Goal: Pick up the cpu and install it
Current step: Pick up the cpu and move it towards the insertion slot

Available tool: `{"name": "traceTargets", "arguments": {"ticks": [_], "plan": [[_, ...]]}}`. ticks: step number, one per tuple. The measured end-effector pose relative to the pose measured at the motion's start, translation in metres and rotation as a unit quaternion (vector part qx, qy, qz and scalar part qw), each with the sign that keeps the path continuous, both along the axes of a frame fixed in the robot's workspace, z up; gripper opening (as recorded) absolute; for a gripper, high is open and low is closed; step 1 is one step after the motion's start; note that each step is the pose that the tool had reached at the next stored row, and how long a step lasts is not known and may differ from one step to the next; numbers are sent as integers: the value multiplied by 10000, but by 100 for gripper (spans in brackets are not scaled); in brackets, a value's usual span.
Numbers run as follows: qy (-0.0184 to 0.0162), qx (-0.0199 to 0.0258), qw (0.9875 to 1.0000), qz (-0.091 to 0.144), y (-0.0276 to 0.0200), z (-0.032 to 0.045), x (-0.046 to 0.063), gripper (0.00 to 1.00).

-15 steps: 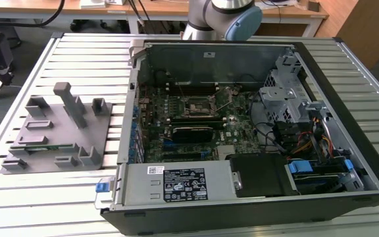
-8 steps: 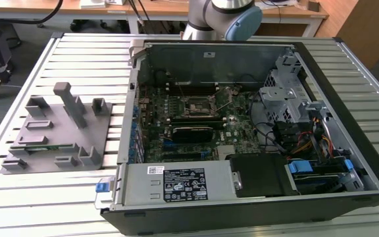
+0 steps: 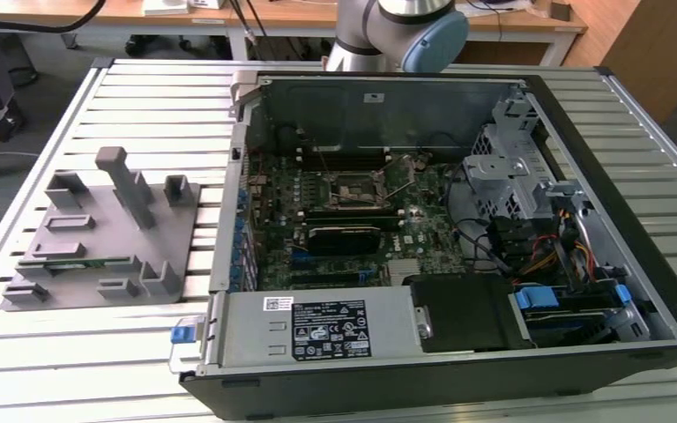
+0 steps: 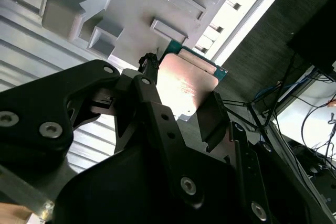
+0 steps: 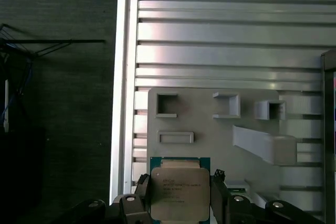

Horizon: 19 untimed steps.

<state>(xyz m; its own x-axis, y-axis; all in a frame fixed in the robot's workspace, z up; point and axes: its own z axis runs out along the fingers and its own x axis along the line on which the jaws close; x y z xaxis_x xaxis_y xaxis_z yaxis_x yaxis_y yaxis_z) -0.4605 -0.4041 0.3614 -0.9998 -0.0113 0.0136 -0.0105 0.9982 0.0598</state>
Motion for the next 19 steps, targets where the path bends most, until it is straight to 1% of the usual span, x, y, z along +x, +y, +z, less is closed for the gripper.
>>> {"name": "traceTargets", "arguments": {"ticks": [19], "plan": [[0, 0, 10000, 0, 8, 204, 0, 54]]}}
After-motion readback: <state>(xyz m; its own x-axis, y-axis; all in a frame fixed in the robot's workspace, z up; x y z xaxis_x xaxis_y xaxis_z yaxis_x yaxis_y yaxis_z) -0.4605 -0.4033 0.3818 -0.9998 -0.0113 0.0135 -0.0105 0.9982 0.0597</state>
